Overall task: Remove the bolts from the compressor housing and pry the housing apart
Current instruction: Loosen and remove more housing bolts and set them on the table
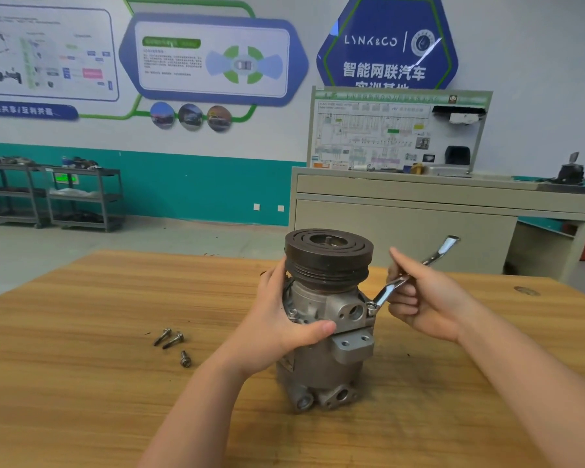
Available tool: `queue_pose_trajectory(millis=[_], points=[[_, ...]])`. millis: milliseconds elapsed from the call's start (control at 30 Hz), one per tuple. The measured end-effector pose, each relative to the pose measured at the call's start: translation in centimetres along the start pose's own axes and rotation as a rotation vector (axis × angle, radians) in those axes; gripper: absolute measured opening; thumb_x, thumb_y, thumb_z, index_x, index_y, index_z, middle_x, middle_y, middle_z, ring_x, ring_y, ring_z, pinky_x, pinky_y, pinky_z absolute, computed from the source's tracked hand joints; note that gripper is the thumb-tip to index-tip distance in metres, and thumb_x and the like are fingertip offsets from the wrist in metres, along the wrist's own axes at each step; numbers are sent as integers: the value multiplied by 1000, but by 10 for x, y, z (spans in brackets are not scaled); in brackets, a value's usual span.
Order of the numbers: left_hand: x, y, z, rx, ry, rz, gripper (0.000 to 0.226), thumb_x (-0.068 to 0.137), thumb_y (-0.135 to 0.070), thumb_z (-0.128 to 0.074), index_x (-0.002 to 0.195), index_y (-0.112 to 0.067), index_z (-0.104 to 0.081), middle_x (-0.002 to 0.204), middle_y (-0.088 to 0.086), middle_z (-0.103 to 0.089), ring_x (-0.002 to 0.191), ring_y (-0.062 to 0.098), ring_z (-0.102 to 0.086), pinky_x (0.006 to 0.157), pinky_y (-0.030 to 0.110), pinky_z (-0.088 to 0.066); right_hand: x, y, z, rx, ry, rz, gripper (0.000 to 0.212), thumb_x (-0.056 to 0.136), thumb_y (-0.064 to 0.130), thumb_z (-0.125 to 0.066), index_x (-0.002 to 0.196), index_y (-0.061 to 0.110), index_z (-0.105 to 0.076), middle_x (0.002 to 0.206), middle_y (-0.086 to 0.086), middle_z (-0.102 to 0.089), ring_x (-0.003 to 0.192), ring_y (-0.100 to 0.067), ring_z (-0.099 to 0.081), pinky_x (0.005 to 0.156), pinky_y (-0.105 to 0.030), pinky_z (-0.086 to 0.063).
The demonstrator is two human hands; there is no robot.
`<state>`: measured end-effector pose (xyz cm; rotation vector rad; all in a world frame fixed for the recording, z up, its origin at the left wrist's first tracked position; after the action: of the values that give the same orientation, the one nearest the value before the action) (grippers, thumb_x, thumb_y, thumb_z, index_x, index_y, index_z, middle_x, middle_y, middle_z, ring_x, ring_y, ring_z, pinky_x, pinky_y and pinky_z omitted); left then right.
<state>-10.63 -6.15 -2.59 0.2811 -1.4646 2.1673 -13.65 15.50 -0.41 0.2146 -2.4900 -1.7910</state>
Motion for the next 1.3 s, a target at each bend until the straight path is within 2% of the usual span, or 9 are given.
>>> queue_pose_trajectory(millis=[200, 267, 367, 433, 533, 700, 933, 1167, 1300], points=[[2, 5, 1, -69, -4, 19, 124, 49, -65, -81, 148, -50, -7, 153, -12, -27, 141, 10, -33, 118, 43, -32, -32, 20, 8, 80, -13, 137, 21, 69, 31, -68, 59, 13, -65, 54, -4, -53, 41, -7, -47, 32, -14, -33], [3, 8, 1, -82, 3, 21, 129, 48, -66, -81, 150, -48, -3, 155, -13, -24, 141, 7, -32, 116, 32, -33, -43, 23, 6, 74, -16, 242, 11, 65, 16, -70, 60, 11, -61, 57, -7, -56, 41, -6, -49, 31, -12, -31], [3, 9, 1, -121, 9, 11, 128, 49, -64, -81, 148, -50, -2, 150, -20, -25, 127, -20, -34, 92, -1, -35, -53, 17, 1, 1, -97, 399, 26, 68, 4, -69, 59, 11, -45, 50, -7, -51, 36, -7, -40, 33, -14, -25], [4, 10, 0, -147, 9, 2, 125, 50, -61, -82, 146, -51, -2, 142, -29, -28, 113, -35, -32, 82, -7, -34, -58, 13, -2, -73, -179, 508, 39, 79, -3, -67, 56, 15, -40, 47, -6, -47, 35, -9, -36, 35, -16, -27], [3, 12, -1, -197, 3, 31, 122, 51, -57, -83, 144, -54, -4, 140, -31, -30, 123, -23, -36, 88, -1, -40, -67, 12, -8, -236, -293, 649, 49, 87, -2, -63, 50, 21, -40, 47, -6, -50, 38, -11, -41, 38, -17, -34], [2, 18, -1, -251, 1, 95, 130, 49, -60, -82, 151, -49, -2, 155, -5, -31, 139, 12, -38, 115, 37, -36, -77, 8, -18, -438, -380, 787, 45, 87, 14, -68, 49, 23, -46, 51, -6, -59, 41, -11, -49, 44, -19, -42], [2, 21, -1, -232, 5, 110, 131, 49, -62, -79, 155, -40, -4, 157, -10, -28, 140, 10, -35, 114, 32, -34, -89, 5, -37, -681, -475, 987, 43, 80, 38, -69, 59, 14, -40, 51, -7, -46, 47, -15, -37, 47, -26, -33], [2, 20, -2, -226, -4, 72, 131, 47, -60, -85, 154, -40, -11, 152, -12, -36, 135, 3, -42, 105, 20, -42, -93, 5, -71, -994, -408, 1145, 39, 85, 36, -58, 59, 30, -29, 63, 0, -47, 48, -8, -39, 43, -15, -28], [3, 20, -1, -223, -5, 55, 130, 48, -58, -86, 153, -38, -12, 151, -12, -37, 134, 2, -43, 105, 21, -43, -97, 5, -76, -1063, -443, 1223, 37, 86, 30, -54, 62, 29, -26, 49, 4, -30, 49, -13, -35, 44, -19, -28]])
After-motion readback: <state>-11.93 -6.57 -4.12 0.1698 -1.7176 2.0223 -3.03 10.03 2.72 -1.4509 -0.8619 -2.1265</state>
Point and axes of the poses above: each hand's wrist, its own x-axis towards the middle knuckle, its own z-axis out of the back of the hand, y = z × x, the point moved 5 cm from there along x, towards the middle knuckle
